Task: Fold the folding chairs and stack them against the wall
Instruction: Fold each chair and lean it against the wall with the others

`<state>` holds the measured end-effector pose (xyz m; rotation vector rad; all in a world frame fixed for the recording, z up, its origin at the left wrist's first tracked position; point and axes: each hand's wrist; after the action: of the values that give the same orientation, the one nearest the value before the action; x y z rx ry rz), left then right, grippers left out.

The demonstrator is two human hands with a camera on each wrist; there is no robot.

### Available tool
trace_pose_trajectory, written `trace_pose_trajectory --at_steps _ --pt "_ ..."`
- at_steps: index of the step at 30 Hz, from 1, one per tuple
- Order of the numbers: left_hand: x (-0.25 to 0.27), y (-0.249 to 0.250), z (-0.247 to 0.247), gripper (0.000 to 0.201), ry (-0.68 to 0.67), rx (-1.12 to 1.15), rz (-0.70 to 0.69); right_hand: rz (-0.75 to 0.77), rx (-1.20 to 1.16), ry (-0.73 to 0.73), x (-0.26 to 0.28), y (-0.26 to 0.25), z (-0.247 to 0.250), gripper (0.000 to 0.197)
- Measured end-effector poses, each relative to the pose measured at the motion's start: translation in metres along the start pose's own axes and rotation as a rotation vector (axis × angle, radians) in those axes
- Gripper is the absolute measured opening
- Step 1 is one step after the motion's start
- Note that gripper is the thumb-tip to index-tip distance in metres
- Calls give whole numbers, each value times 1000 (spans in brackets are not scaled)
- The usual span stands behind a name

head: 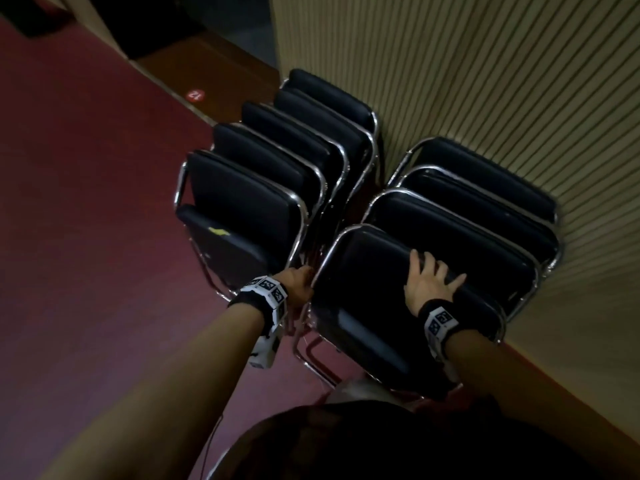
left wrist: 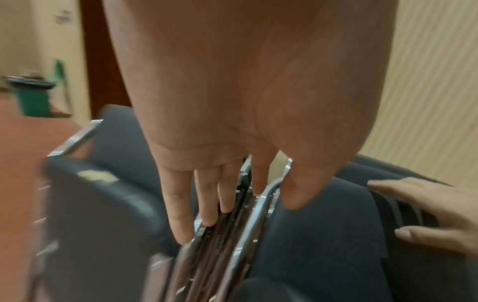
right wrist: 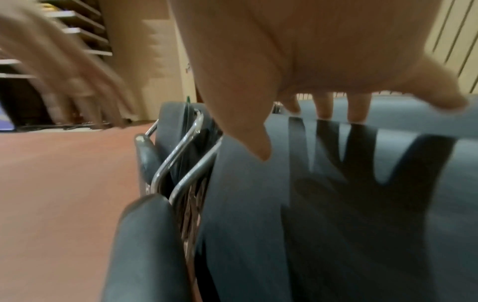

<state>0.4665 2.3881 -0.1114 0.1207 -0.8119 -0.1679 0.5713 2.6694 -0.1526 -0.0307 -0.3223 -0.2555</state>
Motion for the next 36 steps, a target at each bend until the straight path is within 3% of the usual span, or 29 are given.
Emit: trace_pose_trajectory --at_steps 4,6,8,11,17,22,29,33,36 --pt "31 -43 -9 48 25 66 11 2 40 -32 17 -27 12 90" --pt "60 -96 -18 46 65 107 88 107 86 -16 30 -76 23 83" --pt "98 -188 -35 44 53 98 165 325 151 -30 51 -171 24 60" --pt "126 -253 -51 42 40 113 192 533 87 -155 68 -268 28 36" --pt "207 -422 -86 40 78 275 384 879 201 -303 120 -496 22 32" --pt "308 -556 -148 40 101 490 683 1247 382 -361 189 -678 13 32" --pt "425 -661 -258 38 50 799 1051 1745 655 -413 330 -867 -28 31" --pt "492 -713 -274 35 158 918 1213 2014 692 -411 407 -957 -43 31" --pt "531 -752 -289 35 162 990 1341 2167 712 -423 454 -1022 -55 31"
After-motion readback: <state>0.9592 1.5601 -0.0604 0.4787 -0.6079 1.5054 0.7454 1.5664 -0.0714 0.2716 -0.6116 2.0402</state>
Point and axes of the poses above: each hand's wrist, its own x-axis away from the middle knuckle, its own z-axis out of the back of the hand, y = z × x, and after that the axes turned 14 degrees about z, right-handed
